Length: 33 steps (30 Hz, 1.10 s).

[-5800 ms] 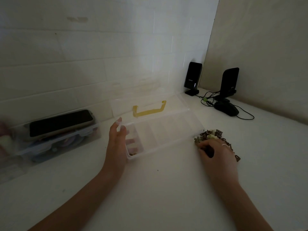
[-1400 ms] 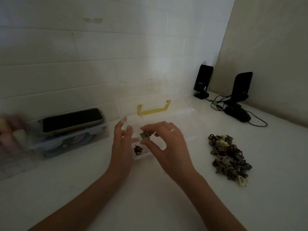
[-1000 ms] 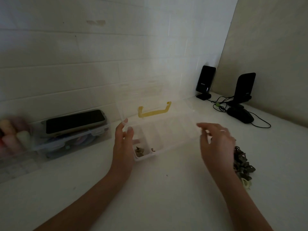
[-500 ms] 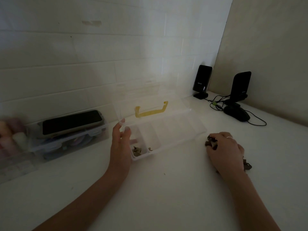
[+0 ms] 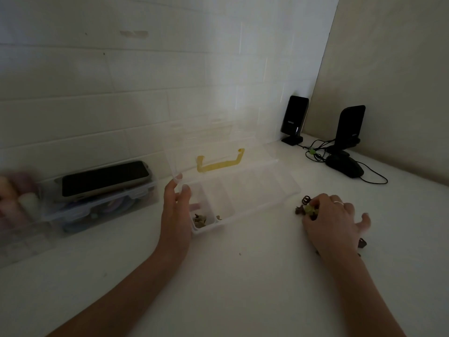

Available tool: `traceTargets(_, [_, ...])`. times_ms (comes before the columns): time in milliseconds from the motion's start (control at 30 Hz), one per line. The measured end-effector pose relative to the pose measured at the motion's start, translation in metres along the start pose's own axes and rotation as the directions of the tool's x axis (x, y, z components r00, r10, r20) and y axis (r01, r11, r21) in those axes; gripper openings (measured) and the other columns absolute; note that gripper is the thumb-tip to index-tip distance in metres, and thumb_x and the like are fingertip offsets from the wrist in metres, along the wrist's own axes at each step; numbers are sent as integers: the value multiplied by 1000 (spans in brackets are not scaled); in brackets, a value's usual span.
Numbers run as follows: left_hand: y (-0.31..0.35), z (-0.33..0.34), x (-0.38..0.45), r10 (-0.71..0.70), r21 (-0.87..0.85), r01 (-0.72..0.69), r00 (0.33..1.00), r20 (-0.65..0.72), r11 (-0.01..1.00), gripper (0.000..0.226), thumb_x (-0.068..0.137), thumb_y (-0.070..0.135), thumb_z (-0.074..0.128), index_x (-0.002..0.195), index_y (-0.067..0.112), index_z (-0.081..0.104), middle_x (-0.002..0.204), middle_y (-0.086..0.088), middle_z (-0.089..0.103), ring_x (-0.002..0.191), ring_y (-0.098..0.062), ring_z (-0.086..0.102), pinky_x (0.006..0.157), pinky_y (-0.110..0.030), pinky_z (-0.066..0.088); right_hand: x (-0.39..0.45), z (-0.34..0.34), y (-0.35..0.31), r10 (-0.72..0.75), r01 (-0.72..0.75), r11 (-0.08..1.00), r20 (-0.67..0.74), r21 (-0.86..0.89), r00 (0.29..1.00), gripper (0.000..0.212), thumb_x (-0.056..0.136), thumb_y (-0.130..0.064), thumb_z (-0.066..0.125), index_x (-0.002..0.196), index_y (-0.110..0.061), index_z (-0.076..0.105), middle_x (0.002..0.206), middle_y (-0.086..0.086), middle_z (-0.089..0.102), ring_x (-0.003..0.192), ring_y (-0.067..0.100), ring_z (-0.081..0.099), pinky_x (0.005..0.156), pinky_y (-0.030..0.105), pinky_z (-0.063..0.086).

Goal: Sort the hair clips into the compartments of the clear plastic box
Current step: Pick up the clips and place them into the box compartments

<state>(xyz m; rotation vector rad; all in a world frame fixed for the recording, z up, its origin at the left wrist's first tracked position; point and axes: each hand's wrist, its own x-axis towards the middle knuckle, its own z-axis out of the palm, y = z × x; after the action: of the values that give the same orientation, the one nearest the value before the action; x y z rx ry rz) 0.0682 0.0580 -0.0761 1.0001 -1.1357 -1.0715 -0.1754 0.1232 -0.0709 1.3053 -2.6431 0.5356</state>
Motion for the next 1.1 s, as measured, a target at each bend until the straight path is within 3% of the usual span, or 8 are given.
traceTargets(167, [1, 0, -1, -1, -16, 2, 1000, 9, 1000, 23, 99, 32, 35, 116, 46, 43, 99, 8, 56, 82, -15, 63, 62, -30, 48, 0, 0, -2, -48, 48, 998, -17, 28, 999, 12, 84, -20, 54, 93, -27, 51, 98, -5, 58, 115, 22, 41, 108, 57, 10])
traceTargets(333, [3, 0, -2, -13, -27, 14, 1000, 6, 1000, 23, 100, 32, 36, 108, 52, 44, 99, 9, 56, 80, -13, 63, 48, -16, 47, -1, 0, 0, -120, 127, 979, -50, 159, 991, 10, 85, -20, 58, 86, -28, 52, 91, -2, 62, 120, 20, 41, 110, 49, 5])
traceTargets(467, [1, 0, -1, -16, -24, 16, 1000, 1, 1000, 23, 99, 32, 36, 112, 50, 44, 101, 8, 57, 82, -14, 63, 58, -28, 47, -1, -2, -1, -163, 206, 935, -166, 290, 973, 15, 81, -15, 62, 87, -25, 52, 77, -10, 56, 95, 19, 53, 103, 42, 20])
traceTargets(567, [1, 0, -1, -12, -23, 12, 1000, 1, 1000, 24, 99, 33, 36, 118, 46, 43, 102, 6, 56, 83, -16, 63, 70, -37, 49, -2, -3, -4, -170, 195, 940, -108, 281, 979, 24, 83, -19, 61, 104, -30, 56, 94, -9, 62, 107, 18, 50, 103, 41, 20])
traceTargets(667, [0, 0, 0, -19, -22, 19, 1000, -5, 1000, 23, 99, 32, 35, 117, 46, 43, 101, 7, 56, 82, -15, 63, 62, -31, 52, -4, 0, -4, -198, 191, 963, 21, 188, 980, 31, 89, -23, 51, 117, -35, 56, 114, -3, 61, 125, 16, 40, 112, 50, 3])
traceTargets(800, [-1, 0, 1, -30, -19, 29, 999, -13, 999, 25, 99, 32, 35, 120, 43, 43, 101, 7, 56, 83, -16, 63, 70, -35, 50, -4, 0, -3, -237, 228, 963, 49, 143, 970, 28, 93, -24, 45, 114, -37, 58, 111, -8, 64, 121, 14, 45, 112, 55, -3])
traceTargets(933, [-1, 0, 1, -32, -14, 32, 999, -13, 999, 26, 100, 33, 35, 123, 42, 42, 103, 8, 57, 86, -19, 64, 77, -43, 50, -4, -5, -4, -226, 237, 930, -72, 281, 971, 16, 89, -30, 57, 102, -37, 63, 87, -20, 61, 105, 13, 55, 112, 49, 6])
traceTargets(1100, [-1, -1, 1, -41, -31, 40, 999, -15, 999, 26, 99, 31, 37, 121, 42, 43, 102, 6, 57, 83, -15, 64, 65, -33, 51, -5, -16, -9, -276, 272, 757, -86, 594, 957, 22, 73, -30, 76, 86, -40, 61, 77, -29, 59, 88, 9, 59, 94, 47, 42])
